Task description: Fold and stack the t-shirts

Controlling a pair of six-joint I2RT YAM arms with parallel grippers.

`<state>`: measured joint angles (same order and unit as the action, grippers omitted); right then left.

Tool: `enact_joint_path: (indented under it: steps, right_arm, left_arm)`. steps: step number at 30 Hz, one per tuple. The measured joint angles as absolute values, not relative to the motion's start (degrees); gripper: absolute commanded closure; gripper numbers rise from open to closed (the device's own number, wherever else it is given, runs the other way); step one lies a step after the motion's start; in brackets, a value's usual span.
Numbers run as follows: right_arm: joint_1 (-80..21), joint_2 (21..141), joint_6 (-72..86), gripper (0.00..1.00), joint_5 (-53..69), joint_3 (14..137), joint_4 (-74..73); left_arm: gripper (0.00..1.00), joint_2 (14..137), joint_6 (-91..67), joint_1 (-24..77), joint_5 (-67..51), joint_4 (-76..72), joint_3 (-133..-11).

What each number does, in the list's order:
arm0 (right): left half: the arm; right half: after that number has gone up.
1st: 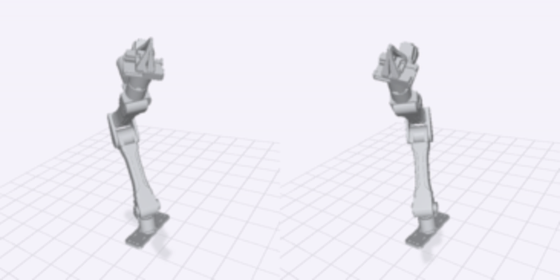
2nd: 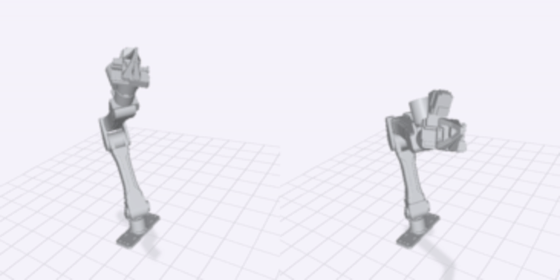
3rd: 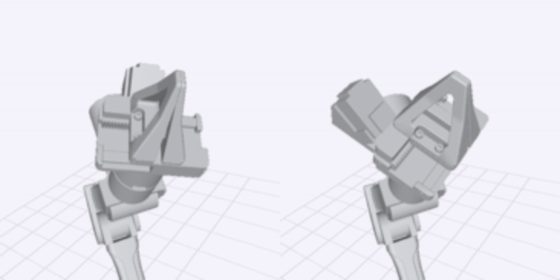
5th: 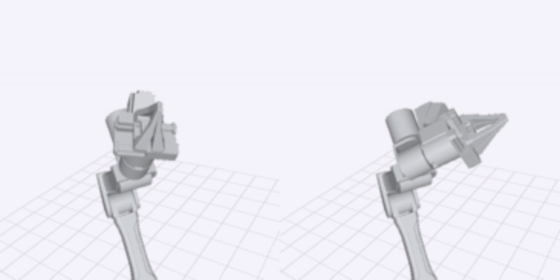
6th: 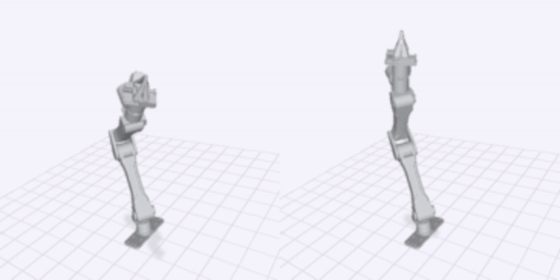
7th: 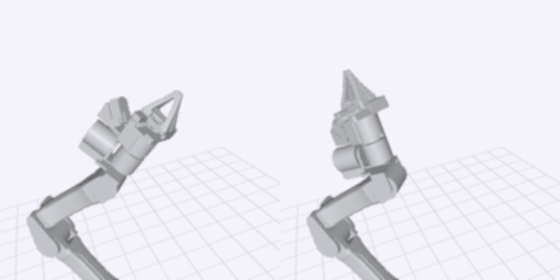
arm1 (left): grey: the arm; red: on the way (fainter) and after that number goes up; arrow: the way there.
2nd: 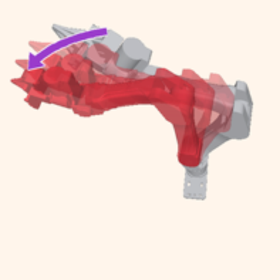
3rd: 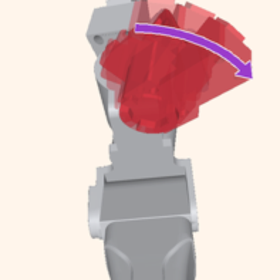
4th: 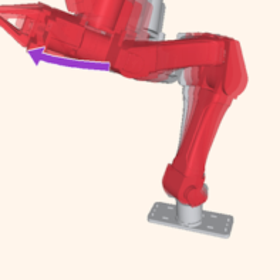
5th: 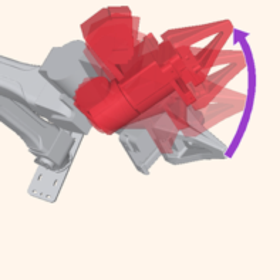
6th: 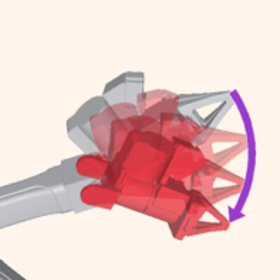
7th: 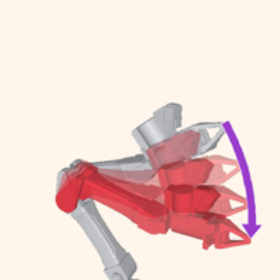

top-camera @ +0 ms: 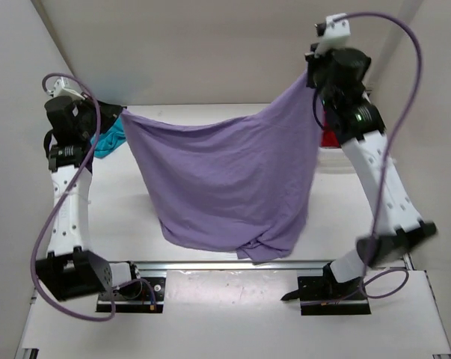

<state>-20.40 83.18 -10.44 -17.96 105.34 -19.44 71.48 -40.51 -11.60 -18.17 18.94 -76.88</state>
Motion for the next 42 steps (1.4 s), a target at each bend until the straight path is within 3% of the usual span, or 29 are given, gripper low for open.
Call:
enact_joint_path:
  steps: [4,7,15,23,27,35,39,42]
  right_arm:
    - [-12.43,104.86,-2.92,1.0,-6.59,131.66,-28.1]
    - [-6.42,110.93,3.16,1.0,-0.71,138.74,-26.7]
    - [6.5,104.95,16.53,1.0,9.91,143.81,-12.08]
    - [6.13,94.87,16.43,1.0,12.38,138.34,-4.4]
    - [6.46,88.79,13.65,1.0,11.79,120.29,-4.1]
    - [7.51,73.43,11.86,1.0,10.7,61.84,-5.5]
    - [4.73,65.01,13.06,1.0,10.0,48.56,-9.82]
    - [1.37,55.81,14.06,1.0,8.16,42.78,-12.8]
  left_arm:
    - [1.0,86.46,-40.25,-9.82,-16.23,22.33,-93.78]
    - [0.99,98.5,-42.7,-9.06,-16.53,21.69,-111.59]
    - [0.98,100.36,-50.33,-12.86,-15.77,13.41,-127.24]
    - [1.0,97.51,-51.96,-19.38,-16.08,6.5,-129.93]
    - [1.0,93.38,-48.64,-18.41,-16.16,5.37,-118.45]
    - [1.0,70.87,-41.39,-13.87,-11.29,-0.97,-60.45]
    - [1.0,61.43,-40.38,-14.68,-9.21,-1.72,-38.24]
    - [0.99,55.44,-39.11,-14.09,-8.32,0.78,-30.37]
